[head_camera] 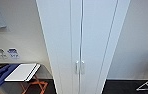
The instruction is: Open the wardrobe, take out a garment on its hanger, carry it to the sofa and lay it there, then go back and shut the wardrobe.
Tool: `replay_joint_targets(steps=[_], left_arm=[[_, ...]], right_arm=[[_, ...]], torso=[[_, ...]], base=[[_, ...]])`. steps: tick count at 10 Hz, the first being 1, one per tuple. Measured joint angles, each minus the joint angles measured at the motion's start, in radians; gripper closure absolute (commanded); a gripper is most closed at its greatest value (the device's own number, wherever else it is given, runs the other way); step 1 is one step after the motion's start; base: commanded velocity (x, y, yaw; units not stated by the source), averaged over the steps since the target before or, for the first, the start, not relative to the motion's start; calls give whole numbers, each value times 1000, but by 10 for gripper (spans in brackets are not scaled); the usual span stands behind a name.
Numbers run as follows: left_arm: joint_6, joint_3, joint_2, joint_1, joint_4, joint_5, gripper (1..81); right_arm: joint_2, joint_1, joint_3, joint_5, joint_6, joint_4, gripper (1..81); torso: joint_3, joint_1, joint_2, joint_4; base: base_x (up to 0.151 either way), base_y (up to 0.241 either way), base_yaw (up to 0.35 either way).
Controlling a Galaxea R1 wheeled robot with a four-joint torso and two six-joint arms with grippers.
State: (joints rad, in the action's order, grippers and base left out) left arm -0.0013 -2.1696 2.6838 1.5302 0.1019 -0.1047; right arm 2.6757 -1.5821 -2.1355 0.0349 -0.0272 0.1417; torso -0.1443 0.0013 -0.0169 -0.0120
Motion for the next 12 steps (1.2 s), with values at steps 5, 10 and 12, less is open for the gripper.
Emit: replay_joint_targets(steps=[5,10,12], left_arm=[[0,0,3,0,0,0,10],[0,0,6,-5,0,2,10],[0,0,6,3,0,5,10]], right_arm=[[11,0,-9,-2,3,2,10],[12,8,-11,-2,4,4,10],[11,1,-9,-3,4,7,10]], torso=[[0,0,0,0],[0,1,1,0],[0,0,0,0]], base=[[89,0,0],[28,0,0],[0,0,0]])
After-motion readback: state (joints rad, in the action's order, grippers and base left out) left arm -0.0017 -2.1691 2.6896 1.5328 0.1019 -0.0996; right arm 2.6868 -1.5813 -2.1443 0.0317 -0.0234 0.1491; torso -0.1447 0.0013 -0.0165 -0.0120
